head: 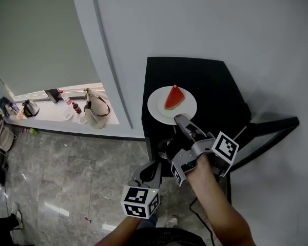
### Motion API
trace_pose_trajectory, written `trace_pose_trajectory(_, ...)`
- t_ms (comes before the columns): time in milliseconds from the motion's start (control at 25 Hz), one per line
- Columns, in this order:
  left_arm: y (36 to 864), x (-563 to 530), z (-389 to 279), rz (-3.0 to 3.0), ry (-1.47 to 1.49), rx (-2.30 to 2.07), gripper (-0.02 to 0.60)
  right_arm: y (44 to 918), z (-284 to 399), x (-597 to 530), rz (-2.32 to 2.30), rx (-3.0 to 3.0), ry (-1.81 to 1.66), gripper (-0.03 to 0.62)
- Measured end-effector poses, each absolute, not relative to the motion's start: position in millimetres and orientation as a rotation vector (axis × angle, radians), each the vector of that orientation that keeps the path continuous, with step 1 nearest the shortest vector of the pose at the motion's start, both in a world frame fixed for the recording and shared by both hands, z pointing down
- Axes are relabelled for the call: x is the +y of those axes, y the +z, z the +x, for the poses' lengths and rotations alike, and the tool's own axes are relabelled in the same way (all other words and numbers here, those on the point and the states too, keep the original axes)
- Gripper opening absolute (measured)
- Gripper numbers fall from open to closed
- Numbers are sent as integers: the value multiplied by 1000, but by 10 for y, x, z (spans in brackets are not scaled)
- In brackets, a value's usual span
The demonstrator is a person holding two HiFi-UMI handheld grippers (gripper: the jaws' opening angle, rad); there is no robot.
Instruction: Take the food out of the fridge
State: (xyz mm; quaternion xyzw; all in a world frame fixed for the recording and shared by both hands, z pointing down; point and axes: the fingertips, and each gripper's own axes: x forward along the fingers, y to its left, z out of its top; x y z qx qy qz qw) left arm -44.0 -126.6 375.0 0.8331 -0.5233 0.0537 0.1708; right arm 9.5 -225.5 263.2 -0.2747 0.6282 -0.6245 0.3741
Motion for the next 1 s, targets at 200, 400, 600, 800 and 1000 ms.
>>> trace_pose_trajectory(200, 3839, -1476, -508, 2356, 156, -1490, -14, 2680, 71, -2286, -622, 1665, -1572, 57)
trace_pose_trajectory(400, 3795, -1465, -449, 2353, 146, -1496, -14, 2730, 265, -1910, -662, 1861, -1434, 57)
trace_pose_trajectory(600, 3723, -1387, -217, 2383, 186, -1504, -15, 3240, 604, -1574, -1097, 2268, -1125, 30)
trace_pose_trajectory(800, 3697, -1254, 61, 2421, 214, -1498, -15, 3526, 691, -1282, -1370, 2616, -806, 12)
trace_pose_trajectory(1000, 3721, -1137, 288, 2451, 239, -1479, -15, 3715, 825, -1144, -1544, 2758, -628, 3)
